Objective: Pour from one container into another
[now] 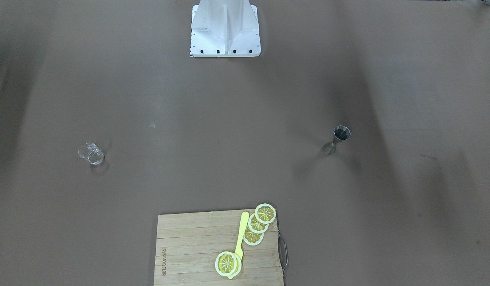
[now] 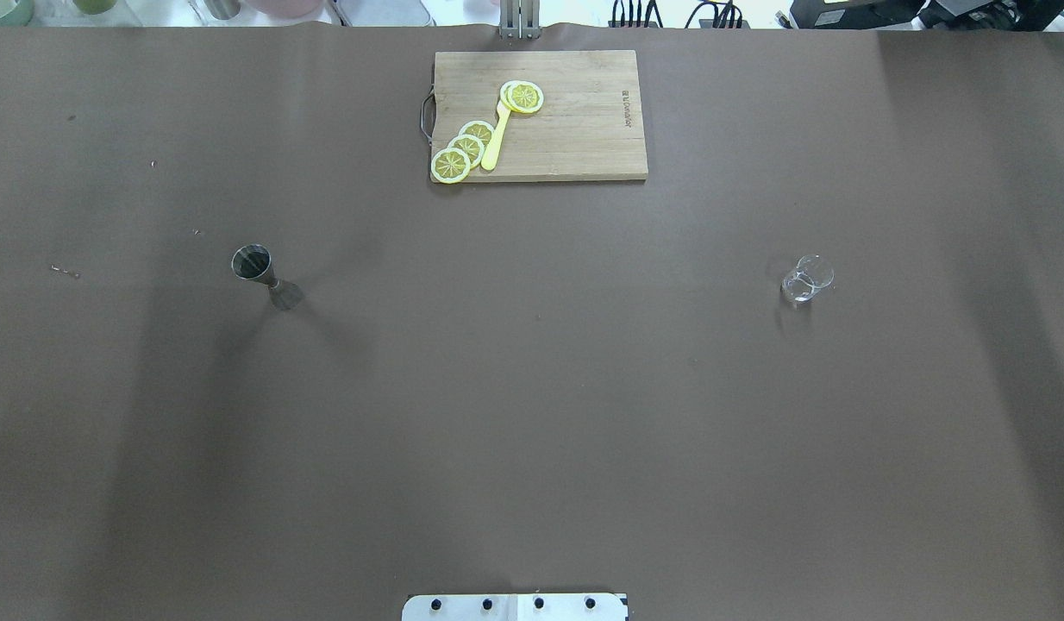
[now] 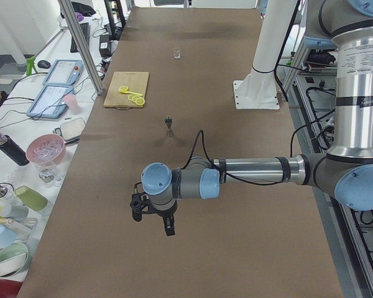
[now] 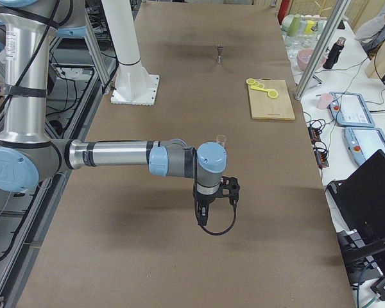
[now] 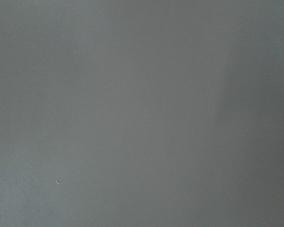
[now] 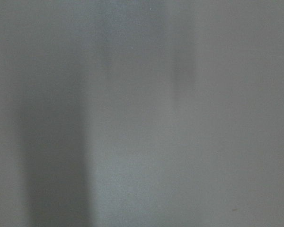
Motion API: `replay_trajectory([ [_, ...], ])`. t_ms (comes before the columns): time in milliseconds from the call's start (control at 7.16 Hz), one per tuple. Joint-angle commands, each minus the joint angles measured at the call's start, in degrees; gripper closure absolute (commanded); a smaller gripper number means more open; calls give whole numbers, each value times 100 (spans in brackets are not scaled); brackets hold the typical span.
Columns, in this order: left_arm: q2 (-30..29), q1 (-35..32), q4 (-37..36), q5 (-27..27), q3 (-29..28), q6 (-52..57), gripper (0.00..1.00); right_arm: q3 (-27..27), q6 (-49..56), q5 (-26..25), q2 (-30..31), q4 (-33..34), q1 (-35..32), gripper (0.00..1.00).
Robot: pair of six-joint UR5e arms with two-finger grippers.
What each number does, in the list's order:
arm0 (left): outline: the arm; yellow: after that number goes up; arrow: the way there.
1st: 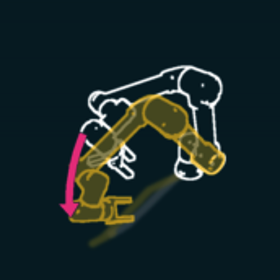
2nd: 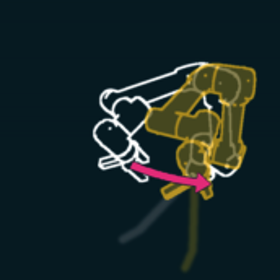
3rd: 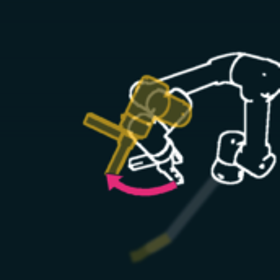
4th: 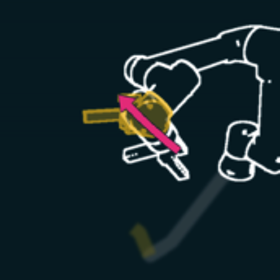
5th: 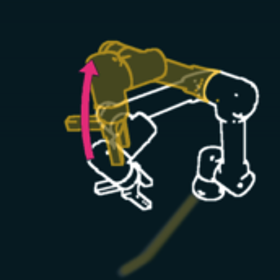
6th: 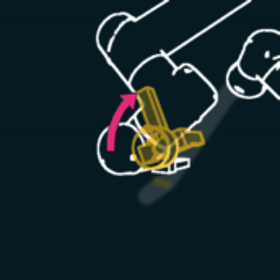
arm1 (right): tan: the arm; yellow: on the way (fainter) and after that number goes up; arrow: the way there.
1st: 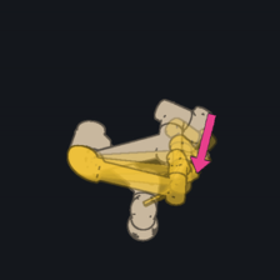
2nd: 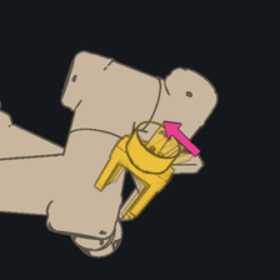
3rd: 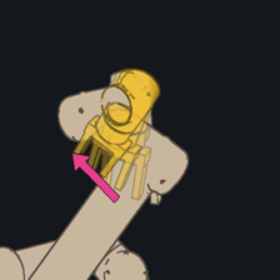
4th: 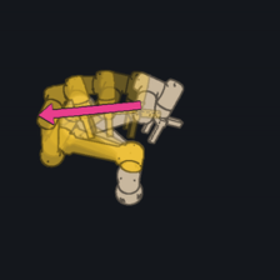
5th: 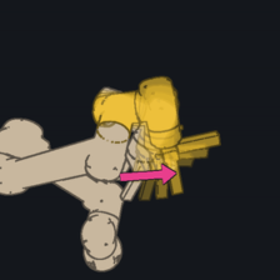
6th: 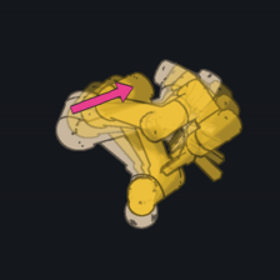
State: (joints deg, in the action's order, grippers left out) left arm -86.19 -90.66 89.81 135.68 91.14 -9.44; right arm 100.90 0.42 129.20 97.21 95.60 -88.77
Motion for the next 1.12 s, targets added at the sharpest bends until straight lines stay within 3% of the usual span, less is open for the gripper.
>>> replay_trajectory([
  [0,-12,-4,10,-6,0,56,1,9,10,0,0,-6,0,0],
  [978,-30,-4,-16,3,0,39,1,114,-33,0,-18,-6,0,0],
])
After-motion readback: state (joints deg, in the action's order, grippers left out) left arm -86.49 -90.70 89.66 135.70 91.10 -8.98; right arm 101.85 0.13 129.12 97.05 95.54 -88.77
